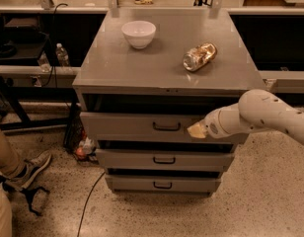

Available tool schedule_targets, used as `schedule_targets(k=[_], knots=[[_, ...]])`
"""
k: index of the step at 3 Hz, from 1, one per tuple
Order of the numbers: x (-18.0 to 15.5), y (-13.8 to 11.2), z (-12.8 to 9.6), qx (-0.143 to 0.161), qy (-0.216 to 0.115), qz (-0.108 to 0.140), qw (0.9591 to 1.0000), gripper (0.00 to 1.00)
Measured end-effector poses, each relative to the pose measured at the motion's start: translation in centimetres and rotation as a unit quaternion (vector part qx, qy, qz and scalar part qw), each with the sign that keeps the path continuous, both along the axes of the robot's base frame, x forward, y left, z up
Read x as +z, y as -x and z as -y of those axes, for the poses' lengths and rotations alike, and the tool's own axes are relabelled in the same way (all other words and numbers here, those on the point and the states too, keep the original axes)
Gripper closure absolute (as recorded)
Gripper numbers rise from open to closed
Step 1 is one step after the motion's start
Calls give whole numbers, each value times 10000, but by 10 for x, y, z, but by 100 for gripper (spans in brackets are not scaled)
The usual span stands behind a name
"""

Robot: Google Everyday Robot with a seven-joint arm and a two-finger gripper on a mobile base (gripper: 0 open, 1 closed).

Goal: Close top drawer

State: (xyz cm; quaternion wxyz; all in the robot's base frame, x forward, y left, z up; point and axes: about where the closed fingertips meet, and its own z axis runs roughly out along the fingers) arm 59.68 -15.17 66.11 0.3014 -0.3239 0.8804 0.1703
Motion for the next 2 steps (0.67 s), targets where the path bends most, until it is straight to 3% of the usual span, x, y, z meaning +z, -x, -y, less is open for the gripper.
schedule_targets(k=[1, 2], knots=[[0, 0, 0, -2, -1, 0, 10000, 100], [-6, 28, 28, -359, -5, -199, 9992, 100]])
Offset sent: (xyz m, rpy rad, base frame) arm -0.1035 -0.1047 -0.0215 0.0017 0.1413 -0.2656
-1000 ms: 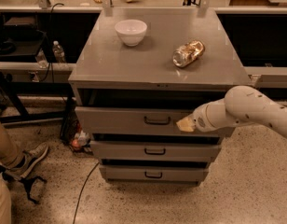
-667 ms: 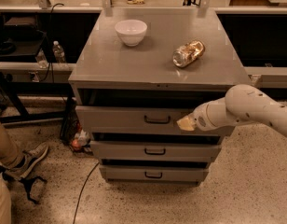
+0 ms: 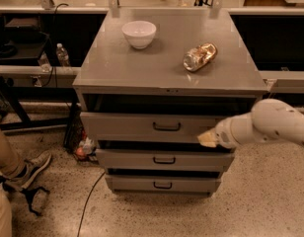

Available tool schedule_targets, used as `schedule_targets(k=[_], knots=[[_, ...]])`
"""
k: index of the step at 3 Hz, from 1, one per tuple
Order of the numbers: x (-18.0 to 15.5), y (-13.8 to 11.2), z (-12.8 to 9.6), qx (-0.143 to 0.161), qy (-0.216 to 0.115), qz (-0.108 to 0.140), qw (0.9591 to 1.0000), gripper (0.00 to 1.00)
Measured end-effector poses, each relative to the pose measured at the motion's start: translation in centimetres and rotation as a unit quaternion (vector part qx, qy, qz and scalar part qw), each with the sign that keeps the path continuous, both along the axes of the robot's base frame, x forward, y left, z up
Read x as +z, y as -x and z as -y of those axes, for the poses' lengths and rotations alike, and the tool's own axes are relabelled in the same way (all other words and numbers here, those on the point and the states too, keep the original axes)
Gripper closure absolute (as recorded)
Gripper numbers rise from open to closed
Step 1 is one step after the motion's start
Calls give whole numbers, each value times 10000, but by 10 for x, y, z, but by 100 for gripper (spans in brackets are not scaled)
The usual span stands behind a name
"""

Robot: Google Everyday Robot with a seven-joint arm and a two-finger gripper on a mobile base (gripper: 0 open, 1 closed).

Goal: Close top drawer

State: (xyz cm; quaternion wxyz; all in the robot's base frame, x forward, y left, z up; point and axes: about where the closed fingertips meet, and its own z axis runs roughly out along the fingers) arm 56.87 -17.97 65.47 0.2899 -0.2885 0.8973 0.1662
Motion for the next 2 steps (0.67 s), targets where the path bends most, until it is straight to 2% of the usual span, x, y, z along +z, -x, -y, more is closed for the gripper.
schedule_targets(k=[1, 2], knots=[[-11, 46, 44, -600, 30, -369, 9975, 100], [-14, 74, 72, -979, 56, -534, 9937, 100]])
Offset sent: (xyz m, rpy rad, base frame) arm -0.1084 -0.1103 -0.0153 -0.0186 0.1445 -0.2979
